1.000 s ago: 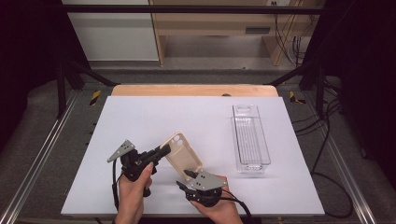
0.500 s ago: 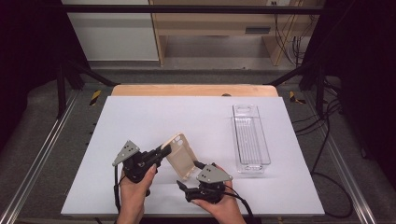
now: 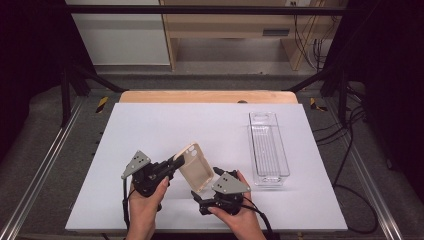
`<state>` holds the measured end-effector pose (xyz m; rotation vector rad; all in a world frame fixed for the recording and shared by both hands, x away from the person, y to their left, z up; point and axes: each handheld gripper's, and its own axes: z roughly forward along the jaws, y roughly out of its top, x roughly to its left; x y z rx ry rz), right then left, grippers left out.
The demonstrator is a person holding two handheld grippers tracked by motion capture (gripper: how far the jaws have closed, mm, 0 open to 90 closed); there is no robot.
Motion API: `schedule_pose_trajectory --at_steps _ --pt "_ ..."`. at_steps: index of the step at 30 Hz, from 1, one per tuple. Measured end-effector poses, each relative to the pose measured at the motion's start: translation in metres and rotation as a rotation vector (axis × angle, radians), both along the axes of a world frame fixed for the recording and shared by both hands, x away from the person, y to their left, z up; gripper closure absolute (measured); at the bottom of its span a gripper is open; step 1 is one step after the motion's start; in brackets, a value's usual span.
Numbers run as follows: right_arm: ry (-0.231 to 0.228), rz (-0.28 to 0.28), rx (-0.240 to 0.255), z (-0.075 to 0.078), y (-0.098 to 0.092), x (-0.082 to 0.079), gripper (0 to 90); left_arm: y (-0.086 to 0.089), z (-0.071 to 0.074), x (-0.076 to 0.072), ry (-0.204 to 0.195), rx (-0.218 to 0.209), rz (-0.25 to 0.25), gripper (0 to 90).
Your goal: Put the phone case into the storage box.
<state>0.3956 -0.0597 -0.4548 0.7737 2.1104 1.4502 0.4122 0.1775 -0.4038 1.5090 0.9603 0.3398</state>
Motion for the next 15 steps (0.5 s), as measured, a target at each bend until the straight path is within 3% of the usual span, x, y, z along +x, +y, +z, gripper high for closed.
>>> schedule_pose_trajectory --at_steps 8,12,15 --pt "-0.003 -0.008 -0.003 0.017 0.003 0.007 4.0 -0.006 0.005 -0.005 -0.008 0.033 -0.006 79.7" --pt "0.037 0.004 0.013 0.022 0.006 0.013 3.9 -0.006 0.007 -0.005 -0.011 0.037 -0.008 79.7" --pt "0.053 0.011 -0.021 0.028 0.011 0.018 3.8 -0.005 0.008 -0.006 -0.01 0.034 -0.008 79.7"
